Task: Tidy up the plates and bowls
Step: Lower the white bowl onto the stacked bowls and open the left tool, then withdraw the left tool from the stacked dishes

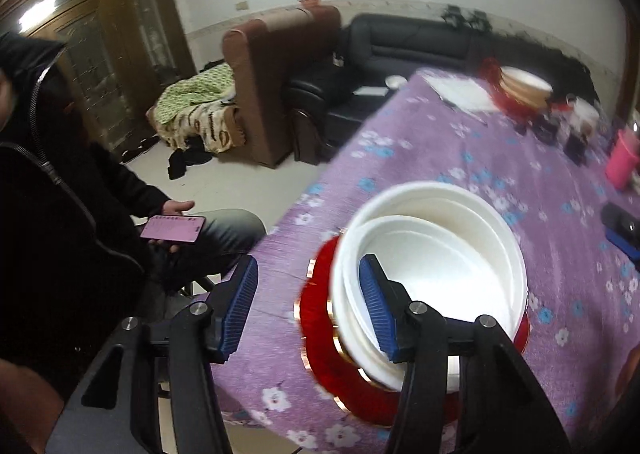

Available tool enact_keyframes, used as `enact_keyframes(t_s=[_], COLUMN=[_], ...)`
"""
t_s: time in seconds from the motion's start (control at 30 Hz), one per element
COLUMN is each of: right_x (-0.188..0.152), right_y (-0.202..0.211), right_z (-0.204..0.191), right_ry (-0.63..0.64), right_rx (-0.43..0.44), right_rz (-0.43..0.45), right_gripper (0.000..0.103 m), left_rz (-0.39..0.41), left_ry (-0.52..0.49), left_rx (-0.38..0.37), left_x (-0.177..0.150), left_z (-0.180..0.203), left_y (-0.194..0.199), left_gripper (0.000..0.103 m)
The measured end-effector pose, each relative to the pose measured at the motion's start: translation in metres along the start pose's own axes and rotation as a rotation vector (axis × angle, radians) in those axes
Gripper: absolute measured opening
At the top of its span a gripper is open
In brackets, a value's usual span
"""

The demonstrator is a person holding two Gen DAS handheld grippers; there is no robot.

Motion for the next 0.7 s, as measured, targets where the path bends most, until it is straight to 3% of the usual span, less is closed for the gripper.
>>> enact_keyframes(t_s=[0.17,0.27,0.4,0.5,0.57,0.7], right_x=[0.003,0.0,-0.004,-0.007,-0.007,-0.008], right_y=[0.027,0.04,0.038,0.038,0.039,0.04], right_z=[0.053,0.079,0.108,0.115,0.116,0.119], right_ry=[-0.072,-0.098,-0.153,-0.141,-0.121,-0.111], right_rx=[-0.054,-0.101,-0.099,-0.086,-0.076,-0.066], right_rz=[0.076,0.122,0.141,0.169,0.197,0.216], right_gripper=[0.055,0.057,0.057,0.057,0.057,0.061], left_rz=[0.024,0.004,-0.027,-0.05,-0.068,-0.002], left_ry=[-0.013,-0.046,-0.088,-0.115,-0.096,-0.052], left_rx=[0.032,0.036,0.025,0.04,0.011,0.005], left_x=[-0.007,-0.012,-0.009,-0.008,-0.008,-0.001], left_z=[-0.009,0.001,0.023,0.035,0.033,0.019], left_y=[0.01,0.002,-0.015,-0.026,-0.025,-0.003], left_gripper=[0.052,0.052,0.052,0.052,0.052,0.052])
Point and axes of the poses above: each gripper's, at about its wrist camera, not at the fingertips, and y roughly against the way its jaws point, z to its right, x to its top, the point moved 2 cm from there along -y, roughly the way its jaws point, and after that the axes turned 4 degrees about x, right-handed, at the moved point
